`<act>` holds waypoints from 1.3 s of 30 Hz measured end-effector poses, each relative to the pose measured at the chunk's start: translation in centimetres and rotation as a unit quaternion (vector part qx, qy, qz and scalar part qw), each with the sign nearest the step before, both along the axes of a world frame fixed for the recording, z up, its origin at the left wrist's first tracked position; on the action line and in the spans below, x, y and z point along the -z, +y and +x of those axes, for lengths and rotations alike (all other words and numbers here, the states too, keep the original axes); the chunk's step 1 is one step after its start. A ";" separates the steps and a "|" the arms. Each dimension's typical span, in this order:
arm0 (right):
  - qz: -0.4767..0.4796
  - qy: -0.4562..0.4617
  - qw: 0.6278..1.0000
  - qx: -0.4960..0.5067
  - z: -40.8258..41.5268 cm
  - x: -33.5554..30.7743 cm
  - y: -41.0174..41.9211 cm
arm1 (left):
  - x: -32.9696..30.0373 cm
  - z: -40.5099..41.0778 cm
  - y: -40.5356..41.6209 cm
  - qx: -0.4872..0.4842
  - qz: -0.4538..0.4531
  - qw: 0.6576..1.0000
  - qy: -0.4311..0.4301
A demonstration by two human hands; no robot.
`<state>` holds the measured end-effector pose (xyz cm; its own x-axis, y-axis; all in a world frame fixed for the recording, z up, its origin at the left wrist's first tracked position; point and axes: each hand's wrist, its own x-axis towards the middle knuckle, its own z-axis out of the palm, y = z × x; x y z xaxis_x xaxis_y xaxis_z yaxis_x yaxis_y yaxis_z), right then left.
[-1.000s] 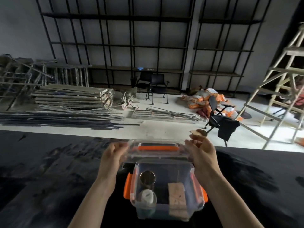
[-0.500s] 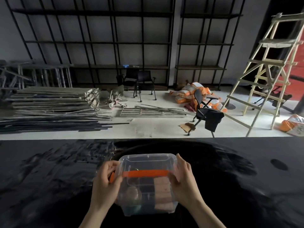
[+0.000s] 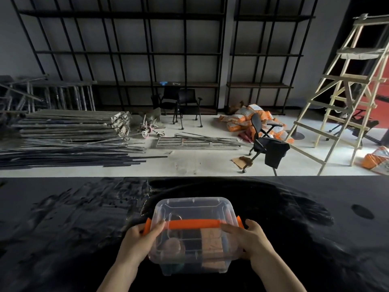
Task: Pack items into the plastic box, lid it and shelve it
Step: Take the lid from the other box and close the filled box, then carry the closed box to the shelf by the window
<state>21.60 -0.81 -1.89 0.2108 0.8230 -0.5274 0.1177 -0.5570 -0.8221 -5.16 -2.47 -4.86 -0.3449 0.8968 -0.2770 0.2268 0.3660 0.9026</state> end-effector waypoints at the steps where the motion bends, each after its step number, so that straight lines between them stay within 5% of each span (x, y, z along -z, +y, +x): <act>1: 0.002 -0.003 1.000 -0.003 0.3 0.0 -0.1 | -0.2 0.1 0.0 -0.013 0.006 0.999 0.036; 7: 0.121 -0.186 0.975 -0.012 -0.6 -0.3 -0.4 | -2.3 1.8 -0.7 -0.042 0.048 0.957 0.282; 16: 0.201 -0.397 0.893 -0.071 -1.5 0.0 -1.0 | -2.1 3.7 -1.2 -0.069 0.094 0.920 0.375; 19: 0.181 -0.290 0.938 -0.053 -0.9 0.5 -0.7 | -0.9 2.5 -0.8 -0.058 0.084 0.946 0.308; 22: 0.124 -0.049 0.990 -0.055 0.0 1.0 0.0 | -0.2 2.0 -0.5 -0.017 0.054 0.998 0.034; 25: 0.120 0.007 0.989 -0.085 0.0 1.8 0.1 | -0.4 2.9 0.1 -0.011 0.038 0.990 -0.132; 39: 0.183 -0.029 0.983 -0.008 8.1 -1.1 1.8 | -3.5 11.7 4.7 0.037 0.092 0.984 -0.147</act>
